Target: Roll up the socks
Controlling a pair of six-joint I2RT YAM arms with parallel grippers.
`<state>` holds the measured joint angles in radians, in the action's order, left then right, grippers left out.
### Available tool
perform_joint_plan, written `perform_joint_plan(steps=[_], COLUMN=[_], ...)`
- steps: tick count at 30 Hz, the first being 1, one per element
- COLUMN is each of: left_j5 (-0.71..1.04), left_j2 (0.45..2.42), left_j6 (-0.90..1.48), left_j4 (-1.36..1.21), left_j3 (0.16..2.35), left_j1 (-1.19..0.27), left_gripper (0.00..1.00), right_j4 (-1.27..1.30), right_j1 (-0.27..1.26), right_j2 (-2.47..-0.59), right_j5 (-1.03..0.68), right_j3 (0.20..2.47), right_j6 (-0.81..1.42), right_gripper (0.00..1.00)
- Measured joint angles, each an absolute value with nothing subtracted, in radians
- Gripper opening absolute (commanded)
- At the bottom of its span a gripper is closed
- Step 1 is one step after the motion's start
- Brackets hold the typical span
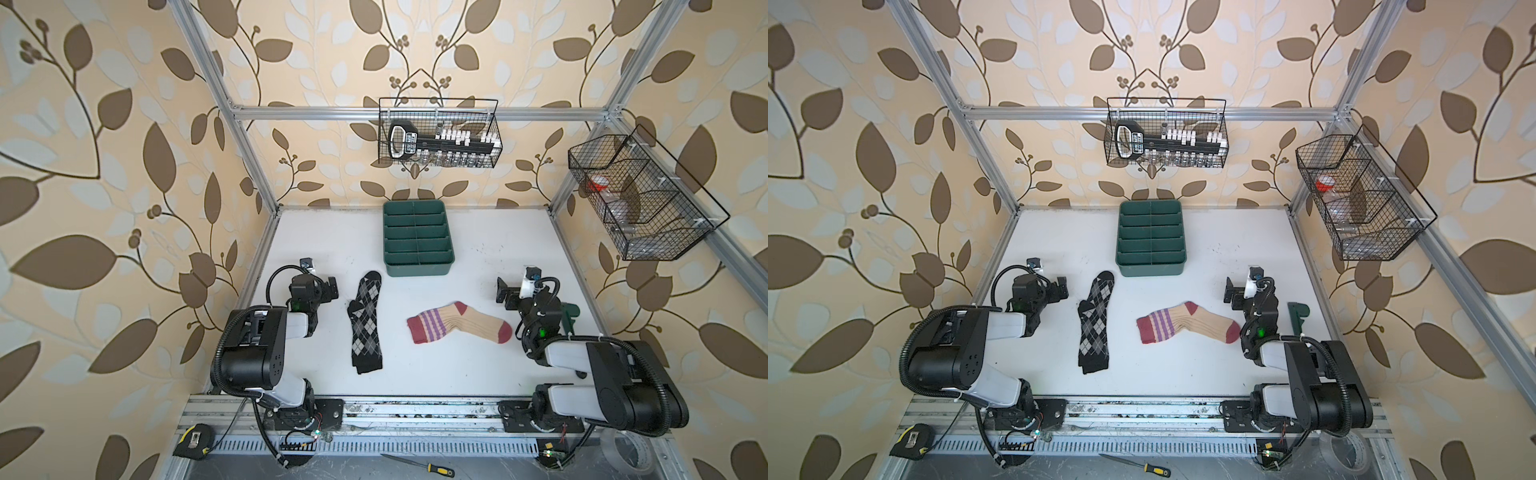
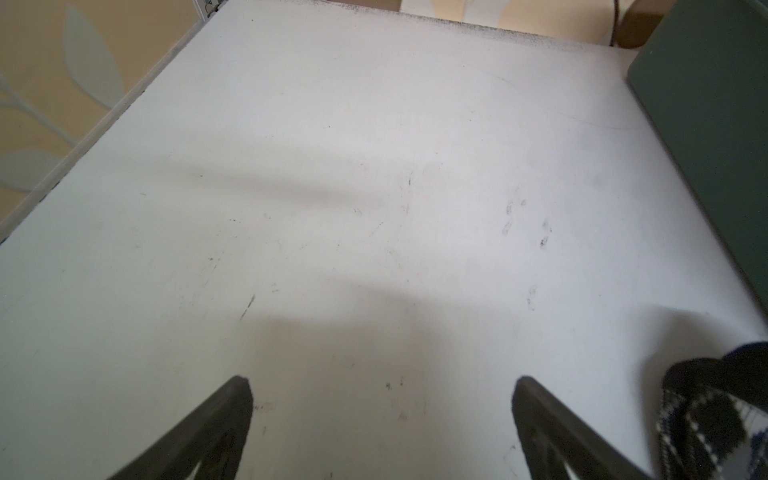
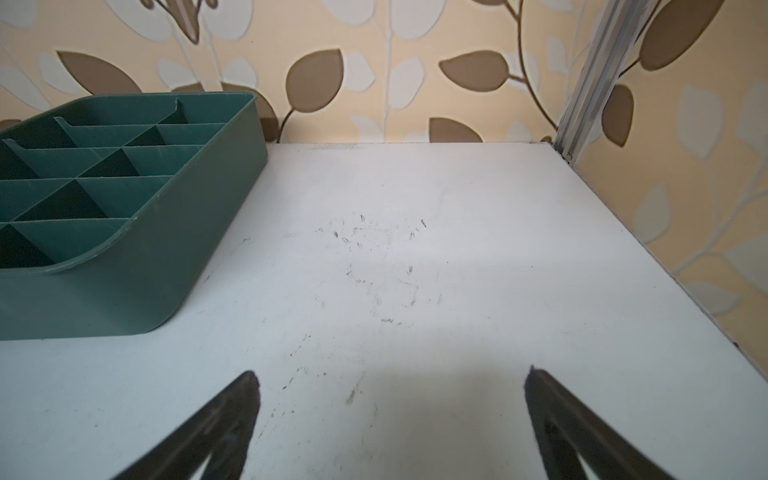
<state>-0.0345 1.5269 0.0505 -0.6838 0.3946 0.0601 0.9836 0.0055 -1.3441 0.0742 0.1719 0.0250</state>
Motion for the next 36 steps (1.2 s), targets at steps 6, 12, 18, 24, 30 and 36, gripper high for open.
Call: perform_joint_plan(steps=[6,12,18,24,30,36], left_j5=[-0.034,0.002,0.134,0.270,0.283,0.233], left_j2=[1.446,1.237,1.092,1.044,1.044,1.028], left_j6=[0.051,0.032,0.018,0.217,0.489,0.470], left_j4=[-0.589,-0.456,-0.349,-0.314,-0.208,-0.019], left_j3=[0.407,0.485,0.677,0.826,0.856,0.854], left_j1=[0.060,0.060,0.042,-0.085,-0.105,-0.211], left_gripper=[0.99,0.99,0.99,0.99,0.99,0.99], right_j4=[0.840,0.646,0.435,0.257,0.146,-0.105], right_j1=[-0.009,-0.028,-0.100,-0.167,-0.168,-0.118], right_j2=[-1.249,-1.006,-0.835,-0.796,-0.834,-0.908], right_j5=[0.089,0.102,0.178,0.135,-0.022,-0.057], right_j3=[0.216,0.307,0.393,0.491,0.596,0.711], right_j6=[0.037,0.072,0.325,0.550,0.552,0.523], right_gripper=[1.00,1.00,1.00,1.00,1.00,1.00])
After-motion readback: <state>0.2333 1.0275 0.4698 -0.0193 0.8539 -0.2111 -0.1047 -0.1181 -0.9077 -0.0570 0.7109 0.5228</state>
